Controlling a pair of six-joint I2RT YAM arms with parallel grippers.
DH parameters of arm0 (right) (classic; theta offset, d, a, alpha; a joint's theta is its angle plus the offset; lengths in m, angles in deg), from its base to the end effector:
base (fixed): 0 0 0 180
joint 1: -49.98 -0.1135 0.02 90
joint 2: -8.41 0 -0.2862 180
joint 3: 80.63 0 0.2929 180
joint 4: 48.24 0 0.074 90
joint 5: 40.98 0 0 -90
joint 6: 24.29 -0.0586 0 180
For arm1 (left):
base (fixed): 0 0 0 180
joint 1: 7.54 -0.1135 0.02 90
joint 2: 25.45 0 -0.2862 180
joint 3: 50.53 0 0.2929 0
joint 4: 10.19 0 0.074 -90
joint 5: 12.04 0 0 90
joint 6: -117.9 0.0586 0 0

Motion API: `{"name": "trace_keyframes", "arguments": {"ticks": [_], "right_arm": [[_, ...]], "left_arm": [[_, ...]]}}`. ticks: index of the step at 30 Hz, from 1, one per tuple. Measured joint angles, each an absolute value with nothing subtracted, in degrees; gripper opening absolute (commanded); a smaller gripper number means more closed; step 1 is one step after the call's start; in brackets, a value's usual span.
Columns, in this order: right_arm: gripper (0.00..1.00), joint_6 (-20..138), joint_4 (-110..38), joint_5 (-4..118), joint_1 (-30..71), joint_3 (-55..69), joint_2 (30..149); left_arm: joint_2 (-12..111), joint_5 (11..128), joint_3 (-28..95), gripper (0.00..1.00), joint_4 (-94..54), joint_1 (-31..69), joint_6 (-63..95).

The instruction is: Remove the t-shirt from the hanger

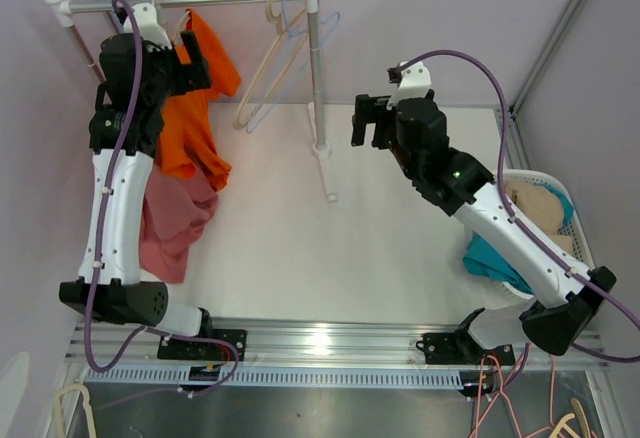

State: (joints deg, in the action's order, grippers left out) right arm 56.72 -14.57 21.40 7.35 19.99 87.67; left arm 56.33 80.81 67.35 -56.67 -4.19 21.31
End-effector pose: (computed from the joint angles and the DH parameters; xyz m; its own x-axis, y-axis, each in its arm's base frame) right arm 0.2851 0.2255 0.4745 -0.1966 0.0072 -0.9805 -0.2390 0.9694 0.0550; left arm 0.3457 -0.0173 0.5455 -0.1798 -0.1043 -0.9782 -0.0112 0.9945 -0.1040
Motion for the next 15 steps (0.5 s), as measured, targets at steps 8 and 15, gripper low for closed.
{"name": "trace_keyframes", "arguments": {"ticks": [8, 15], "right_arm": [[0.99, 56.08, -16.76, 27.57, 14.52, 16.29, 83.37], [0.99, 55.03, -17.83, 32.77, 18.93, 15.07, 83.28]], "left_arm": [[59.17, 81.92, 70.68, 0.98, -49.91, -6.35, 21.49], [66.08, 80.53, 76.38, 0.92, -46.24, -9.70, 21.23]]}}
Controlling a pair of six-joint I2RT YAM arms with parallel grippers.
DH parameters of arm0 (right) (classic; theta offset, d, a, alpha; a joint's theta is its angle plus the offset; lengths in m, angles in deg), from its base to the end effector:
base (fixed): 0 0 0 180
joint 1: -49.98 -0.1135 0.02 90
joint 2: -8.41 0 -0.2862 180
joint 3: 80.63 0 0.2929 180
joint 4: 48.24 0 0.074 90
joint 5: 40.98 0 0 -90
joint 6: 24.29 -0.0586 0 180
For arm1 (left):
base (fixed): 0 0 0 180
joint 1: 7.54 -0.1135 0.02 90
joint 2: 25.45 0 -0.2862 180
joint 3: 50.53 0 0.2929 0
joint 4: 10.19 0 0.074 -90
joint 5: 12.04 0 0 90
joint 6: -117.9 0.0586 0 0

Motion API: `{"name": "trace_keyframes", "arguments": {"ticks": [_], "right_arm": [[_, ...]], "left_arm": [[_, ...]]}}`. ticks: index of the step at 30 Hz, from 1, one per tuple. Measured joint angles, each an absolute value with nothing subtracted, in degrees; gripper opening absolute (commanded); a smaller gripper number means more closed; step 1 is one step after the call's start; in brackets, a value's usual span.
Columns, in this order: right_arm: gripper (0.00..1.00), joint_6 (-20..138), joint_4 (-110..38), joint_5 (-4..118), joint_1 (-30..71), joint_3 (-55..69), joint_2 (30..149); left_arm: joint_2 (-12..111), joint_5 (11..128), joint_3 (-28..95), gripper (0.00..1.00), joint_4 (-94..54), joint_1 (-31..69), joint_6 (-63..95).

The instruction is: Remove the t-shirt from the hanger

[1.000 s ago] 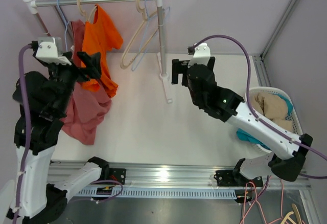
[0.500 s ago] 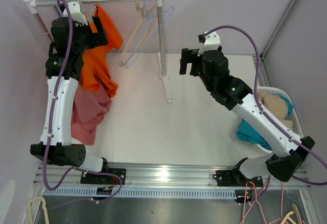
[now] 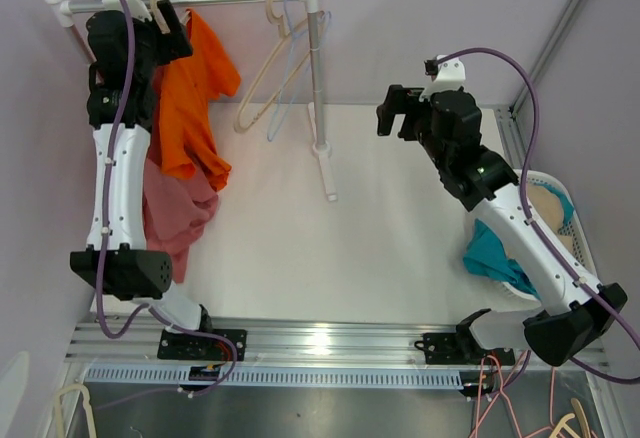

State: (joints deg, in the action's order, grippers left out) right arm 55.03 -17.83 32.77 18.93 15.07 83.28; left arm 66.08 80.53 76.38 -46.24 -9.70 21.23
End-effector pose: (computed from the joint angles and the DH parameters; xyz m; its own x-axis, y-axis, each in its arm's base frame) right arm 0.3062 0.1652 0.4723 -0.1881 0.0944 -0.9776 -0.2279 0.9640 0.1370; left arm 0.3986 0.0177 0.5676 -0.0020 -0.1162 -0.9932 -0.0833 0.9898 -0.1156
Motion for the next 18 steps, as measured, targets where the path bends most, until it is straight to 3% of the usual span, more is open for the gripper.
{"name": "trace_keyframes", "arguments": {"ticks": [5, 14, 17, 18], "right_arm": [[0.99, 54.79, -18.44, 35.24, 20.62, 15.05, 83.28], [1.00, 54.73, -19.53, 37.56, 22.21, 14.39, 83.04], [1.00, 54.62, -19.66, 37.97, 22.76, 13.74, 82.67], [0.99, 54.51, -19.64, 38.01, 22.96, 13.39, 82.43]], "left_arm": [[70.38, 80.46, 77.91, 0.86, -45.34, -11.47, 20.55], [77.44, 78.93, 84.43, 0.65, -45.32, -11.60, 20.18], [79.30, 78.08, 87.24, 0.36, -45.41, -11.71, 19.46], [79.72, 77.64, 87.77, 0.13, -45.41, -11.80, 19.17]]}}
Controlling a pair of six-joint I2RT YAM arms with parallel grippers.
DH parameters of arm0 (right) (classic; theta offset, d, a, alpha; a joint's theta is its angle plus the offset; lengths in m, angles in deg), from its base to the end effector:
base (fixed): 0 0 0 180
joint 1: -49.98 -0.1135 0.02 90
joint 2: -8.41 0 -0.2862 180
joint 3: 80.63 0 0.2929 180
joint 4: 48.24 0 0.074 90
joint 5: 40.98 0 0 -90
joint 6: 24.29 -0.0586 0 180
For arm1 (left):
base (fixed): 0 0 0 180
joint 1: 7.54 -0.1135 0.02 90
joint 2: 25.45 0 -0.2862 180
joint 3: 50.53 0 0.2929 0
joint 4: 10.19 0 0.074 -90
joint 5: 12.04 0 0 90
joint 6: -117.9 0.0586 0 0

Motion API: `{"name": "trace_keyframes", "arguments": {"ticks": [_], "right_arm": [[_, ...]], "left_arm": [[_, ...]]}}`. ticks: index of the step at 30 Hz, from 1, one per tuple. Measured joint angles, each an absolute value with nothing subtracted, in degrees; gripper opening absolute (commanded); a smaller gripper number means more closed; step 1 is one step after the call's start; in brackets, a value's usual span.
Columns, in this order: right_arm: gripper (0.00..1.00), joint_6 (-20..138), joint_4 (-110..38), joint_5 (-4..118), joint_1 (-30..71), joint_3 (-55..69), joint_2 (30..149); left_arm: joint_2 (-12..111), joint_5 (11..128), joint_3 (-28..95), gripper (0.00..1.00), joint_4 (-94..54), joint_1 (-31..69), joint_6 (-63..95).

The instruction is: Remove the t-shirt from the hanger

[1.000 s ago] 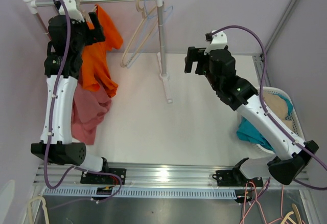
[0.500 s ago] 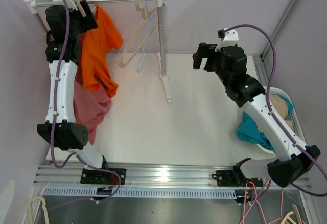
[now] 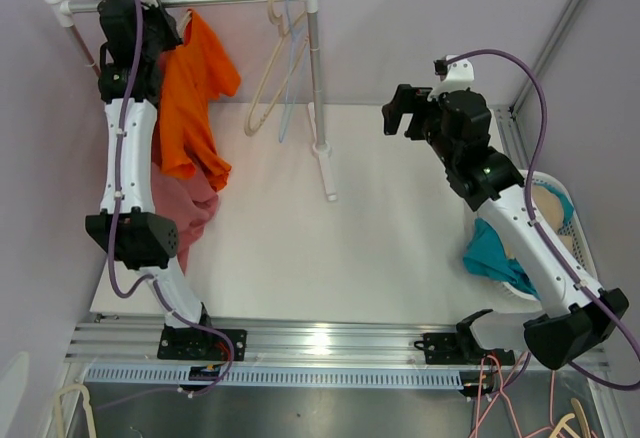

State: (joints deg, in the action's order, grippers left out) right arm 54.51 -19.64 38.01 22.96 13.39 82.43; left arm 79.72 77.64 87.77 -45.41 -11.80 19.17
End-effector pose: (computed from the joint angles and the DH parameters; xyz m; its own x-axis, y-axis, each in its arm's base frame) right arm 0.3138 0.1474 0.4692 -0.1846 0.1199 -0.9755 -0.2466 0.9551 0.1640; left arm 0.4714 0.0348 0.5450 -0.0255 -0.1541 -0.9877 -0.0734 0.9857 -0.1519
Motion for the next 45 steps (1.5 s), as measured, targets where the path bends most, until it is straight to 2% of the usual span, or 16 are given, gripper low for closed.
{"name": "trace_keyframes", "arguments": {"ticks": [1, 2, 13, 30, 33, 37, 40, 45], "right_arm": [[0.99, 54.29, -19.64, 38.15, 23.09, 13.10, 82.25], [0.99, 54.16, -19.64, 38.19, 23.17, 12.89, 82.03], [1.00, 53.26, -19.71, 39.85, 23.37, 12.73, 81.81], [0.99, 51.78, -19.71, 42.84, 23.37, 12.71, 81.68], [0.99, 51.95, -19.71, 44.29, 22.98, 12.62, 81.55], [0.99, 53.98, -20.19, 48.13, 19.13, 11.55, 80.46], [0.99, 55.89, -20.50, 53.10, 13.23, 10.59, 79.10], [0.99, 58.57, -22.22, 57.79, -2.62, 10.24, 78.19]], "left_arm": [[80.18, 77.25, 88.53, 0.02, -45.56, -11.86, 19.02], [80.64, 77.09, 89.30, 0.01, -45.78, -12.01, 19.00], [81.66, 74.34, 92.77, 0.01, -48.05, -12.34, 18.23], [72.92, 75.37, 96.88, 0.01, -56.84, -9.68, 16.88], [71.08, 78.80, 95.29, 0.01, -60.03, -6.83, 15.85], [63.94, 88.70, 86.39, 0.01, -62.63, 1.17, 15.65], [58.17, 96.46, 80.64, 0.01, -63.66, 8.79, 15.89], [50.06, 108.26, 75.57, 0.00, -65.37, 16.75, 15.33]]}}
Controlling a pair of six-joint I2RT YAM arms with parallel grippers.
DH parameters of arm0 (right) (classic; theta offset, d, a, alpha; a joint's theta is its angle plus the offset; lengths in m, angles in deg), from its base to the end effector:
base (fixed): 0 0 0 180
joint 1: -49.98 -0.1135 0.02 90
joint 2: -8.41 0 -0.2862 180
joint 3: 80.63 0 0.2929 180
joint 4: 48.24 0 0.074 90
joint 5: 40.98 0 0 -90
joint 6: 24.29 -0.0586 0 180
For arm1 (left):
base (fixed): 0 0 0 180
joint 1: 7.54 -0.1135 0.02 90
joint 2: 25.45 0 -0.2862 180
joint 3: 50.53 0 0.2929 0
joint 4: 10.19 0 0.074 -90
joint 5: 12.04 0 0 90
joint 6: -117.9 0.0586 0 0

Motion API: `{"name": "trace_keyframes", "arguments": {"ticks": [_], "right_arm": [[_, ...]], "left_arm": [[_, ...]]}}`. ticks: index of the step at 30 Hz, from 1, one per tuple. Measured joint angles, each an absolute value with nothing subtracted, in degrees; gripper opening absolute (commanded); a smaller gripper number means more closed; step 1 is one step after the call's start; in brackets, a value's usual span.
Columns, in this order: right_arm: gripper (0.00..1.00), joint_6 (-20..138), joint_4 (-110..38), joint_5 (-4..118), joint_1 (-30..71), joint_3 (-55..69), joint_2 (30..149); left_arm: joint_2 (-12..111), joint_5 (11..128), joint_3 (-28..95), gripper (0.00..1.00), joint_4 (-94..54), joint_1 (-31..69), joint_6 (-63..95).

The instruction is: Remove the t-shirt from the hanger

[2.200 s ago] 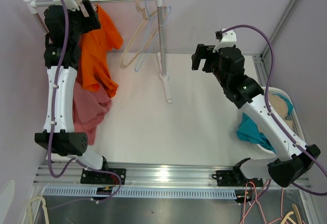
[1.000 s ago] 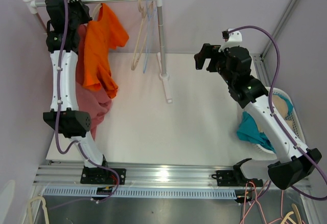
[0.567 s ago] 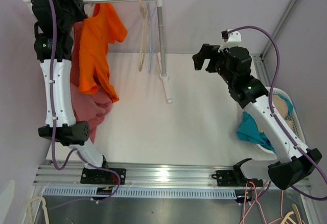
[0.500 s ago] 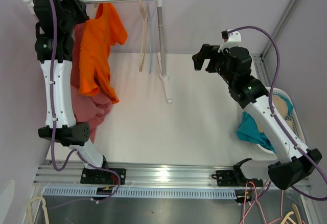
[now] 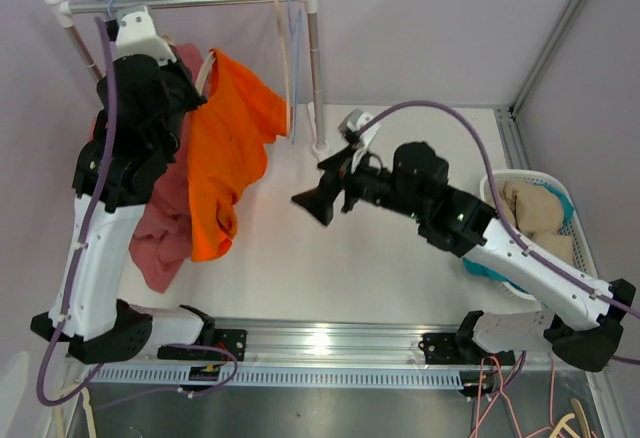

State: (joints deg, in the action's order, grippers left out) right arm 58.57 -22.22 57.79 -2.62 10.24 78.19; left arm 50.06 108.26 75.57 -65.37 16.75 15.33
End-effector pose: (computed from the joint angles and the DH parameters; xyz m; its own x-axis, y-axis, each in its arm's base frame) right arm 0.1908 0.2642 0.4761 -0.1608 -0.0081 -0.9869 -0.8641 0.4844 0.1368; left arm 0.2478 -0.0794 0.6069 -0.0487 -0.1842 -0.9817 -0.1166 0.9772 -0.1775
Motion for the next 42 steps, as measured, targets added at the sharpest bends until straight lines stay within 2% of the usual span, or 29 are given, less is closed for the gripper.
{"name": "trace_keyframes", "arguments": {"ticks": [5, 10, 17, 18, 19, 20, 21, 22, 27, 32, 36, 42], "right_arm": [[0.99, 57.90, -31.18, 57.58, -16.67, 4.23, 78.03], [0.99, 56.13, -38.51, 54.01, -23.03, 2.33, 81.38], [0.98, 56.13, -43.38, 49.88, -28.82, 6.66, 91.19], [0.86, 56.10, -43.31, 49.73, -28.87, 7.60, 92.35], [0.49, 56.30, -43.27, 49.38, -28.91, 8.62, 93.49], [0.30, 56.59, -43.16, 48.90, -28.95, 9.48, 94.32], [0.07, 56.39, -42.90, 48.16, -28.95, 10.26, 94.97], [0.00, 56.43, -42.44, 47.50, -28.93, 11.01, 95.48], [0.00, 56.48, -39.86, 43.54, -30.64, 11.20, 95.02], [0.00, 57.74, -36.69, 35.83, -38.20, 4.73, 87.15], [0.00, 57.48, -34.33, 32.70, -45.43, 1.67, 82.08], [0.00, 53.83, -33.43, 30.89, -48.17, -1.63, 85.03]], "left_arm": [[45.58, 119.67, 72.93, 0.01, -67.22, 19.85, 12.92], [44.61, 126.29, 68.73, 0.00, -68.86, 20.73, 10.78], [45.05, 128.44, 65.08, 0.01, -69.78, 21.56, 9.31], [45.05, 128.52, 64.97, 0.01, -69.69, 21.62, 9.31], [45.05, 128.68, 64.91, 0.01, -69.69, 21.67, 9.31], [45.05, 128.81, 64.88, 0.01, -69.65, 21.67, 9.31], [45.05, 128.81, 64.80, 0.01, -69.47, 21.67, 9.38], [45.05, 128.81, 64.58, 0.01, -69.23, 21.67, 9.42], [45.47, 128.57, 63.33, 0.01, -66.94, 21.78, 10.41], [49.64, 125.03, 65.08, 0.01, -67.44, 19.09, 10.32], [58.06, 121.07, 72.27, 0.01, -71.07, 16.29, 10.30], [67.08, 116.85, 82.61, 0.01, -76.18, 15.42, 10.34]]}}
